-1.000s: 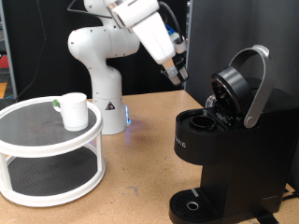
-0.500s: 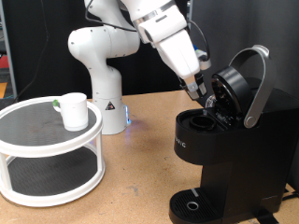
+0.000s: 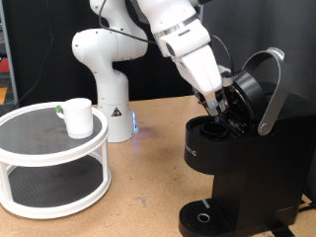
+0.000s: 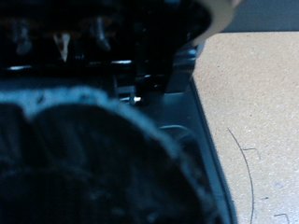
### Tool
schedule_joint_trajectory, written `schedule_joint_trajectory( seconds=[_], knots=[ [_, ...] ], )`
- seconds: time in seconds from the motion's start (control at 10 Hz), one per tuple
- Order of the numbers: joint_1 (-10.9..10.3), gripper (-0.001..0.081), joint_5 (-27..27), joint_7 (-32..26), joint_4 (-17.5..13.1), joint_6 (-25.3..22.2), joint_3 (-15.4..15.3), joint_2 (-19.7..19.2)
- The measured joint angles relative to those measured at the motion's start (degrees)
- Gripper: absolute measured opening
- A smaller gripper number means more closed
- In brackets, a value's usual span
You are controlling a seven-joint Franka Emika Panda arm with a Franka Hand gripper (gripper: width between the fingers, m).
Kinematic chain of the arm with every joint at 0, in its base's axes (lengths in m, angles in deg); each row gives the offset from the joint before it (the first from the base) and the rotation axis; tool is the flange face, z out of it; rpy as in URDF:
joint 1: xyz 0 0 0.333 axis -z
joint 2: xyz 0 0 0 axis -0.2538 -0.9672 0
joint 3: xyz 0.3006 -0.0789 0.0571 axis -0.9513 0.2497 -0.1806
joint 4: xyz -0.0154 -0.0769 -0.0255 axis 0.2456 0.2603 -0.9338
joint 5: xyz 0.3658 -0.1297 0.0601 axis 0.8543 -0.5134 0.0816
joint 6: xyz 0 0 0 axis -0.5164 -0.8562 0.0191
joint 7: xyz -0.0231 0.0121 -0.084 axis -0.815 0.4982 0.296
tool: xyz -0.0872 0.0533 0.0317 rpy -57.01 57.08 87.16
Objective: Make a cup of coffee with the keurig machine
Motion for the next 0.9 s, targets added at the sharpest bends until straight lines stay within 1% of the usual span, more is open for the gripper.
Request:
schedule_joint_trajectory(
  seconds=[0.3,0.9],
  knots=[
    [0.0,0.0476,-0.5,0.7,0.4,1.1,-1.1,-1.7],
    [0.0,0.0473,-3.9,2.4,0.7,1.1,-1.2,-4.2]
  ],
)
